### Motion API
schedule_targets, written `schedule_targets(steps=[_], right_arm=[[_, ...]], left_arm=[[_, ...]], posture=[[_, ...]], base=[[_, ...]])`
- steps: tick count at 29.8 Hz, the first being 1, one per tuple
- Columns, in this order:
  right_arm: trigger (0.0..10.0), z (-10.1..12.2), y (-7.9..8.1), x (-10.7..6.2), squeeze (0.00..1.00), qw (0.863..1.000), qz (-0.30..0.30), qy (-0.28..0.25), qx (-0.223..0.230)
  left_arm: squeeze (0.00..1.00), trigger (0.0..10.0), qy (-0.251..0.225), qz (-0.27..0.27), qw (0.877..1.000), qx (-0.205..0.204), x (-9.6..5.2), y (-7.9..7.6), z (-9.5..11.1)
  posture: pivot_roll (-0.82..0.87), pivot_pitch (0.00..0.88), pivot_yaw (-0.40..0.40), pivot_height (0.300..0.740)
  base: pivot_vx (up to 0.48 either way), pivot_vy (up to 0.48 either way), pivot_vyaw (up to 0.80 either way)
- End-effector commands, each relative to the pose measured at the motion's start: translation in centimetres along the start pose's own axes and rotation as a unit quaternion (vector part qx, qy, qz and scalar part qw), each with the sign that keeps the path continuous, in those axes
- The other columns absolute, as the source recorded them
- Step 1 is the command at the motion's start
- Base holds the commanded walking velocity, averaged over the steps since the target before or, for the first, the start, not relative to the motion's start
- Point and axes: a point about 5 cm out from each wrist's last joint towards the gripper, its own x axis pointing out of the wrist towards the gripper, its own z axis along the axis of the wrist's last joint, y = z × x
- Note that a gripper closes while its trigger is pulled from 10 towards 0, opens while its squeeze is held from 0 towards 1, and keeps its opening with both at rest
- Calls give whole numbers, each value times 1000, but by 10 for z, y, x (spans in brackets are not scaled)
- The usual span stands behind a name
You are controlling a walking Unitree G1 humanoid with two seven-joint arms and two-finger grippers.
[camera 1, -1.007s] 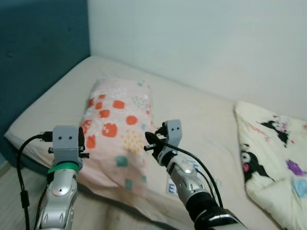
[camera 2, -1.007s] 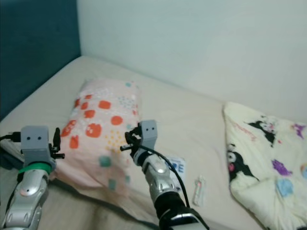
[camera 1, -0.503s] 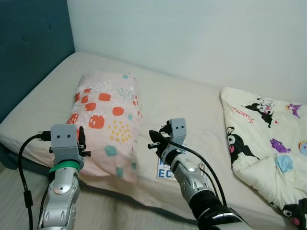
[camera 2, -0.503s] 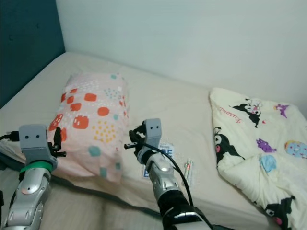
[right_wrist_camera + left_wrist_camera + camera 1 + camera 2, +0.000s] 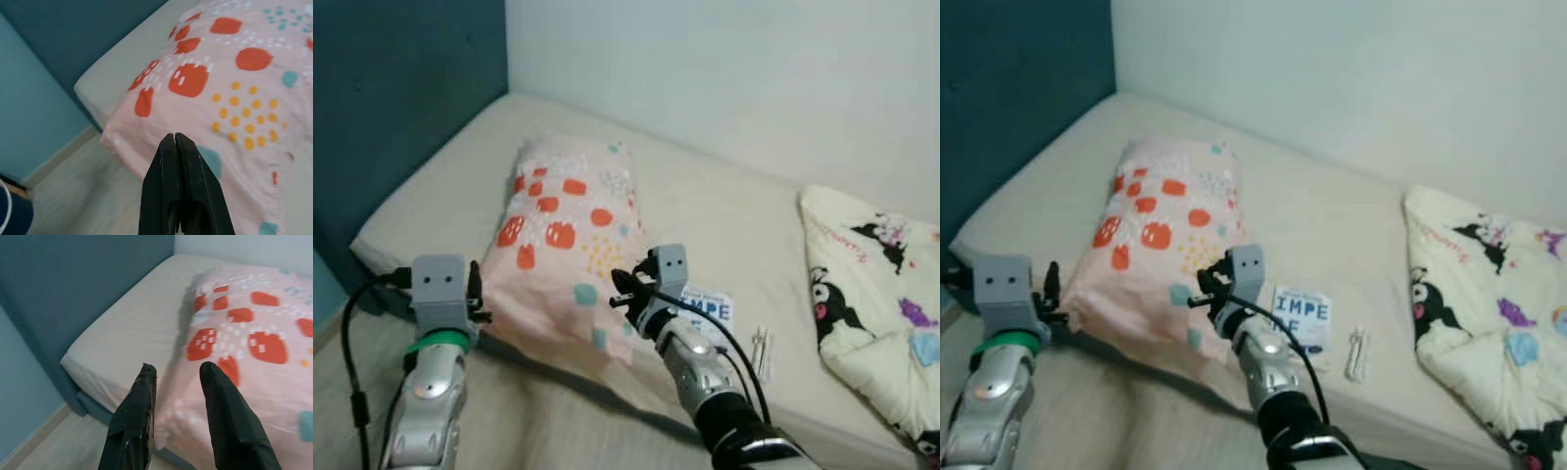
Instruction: Clean up the room
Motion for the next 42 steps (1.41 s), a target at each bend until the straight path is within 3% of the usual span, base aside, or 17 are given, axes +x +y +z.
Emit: schedule_targets(steps=[1, 19, 31, 42], right_arm=[[10000, -3, -2, -2, 0, 1000, -7, 6, 8], [10000, -5, -3, -2, 0, 1000, -15, 7, 18], [10000, -4, -5, -3, 0, 1000, -19, 6, 7], [10000, -2, -9, -3, 0, 999, -36, -1, 13]], left_arm=[[0, 10000, 13, -7, 1000, 4, -3, -4, -5], [0, 10000, 14, -32, 999, 21, -4, -14, -6], [0, 10000, 7, -40, 999, 11, -3, -19, -3], [0, 10000, -1, -41, 999, 2, -1, -16, 1]], posture=[[128, 0, -127, 740], [130, 0, -121, 740], [128, 0, -118, 740], [127, 0, -108, 740]], base=[[0, 0, 0], [0, 0, 0], [0, 0, 0], [350, 0, 218]])
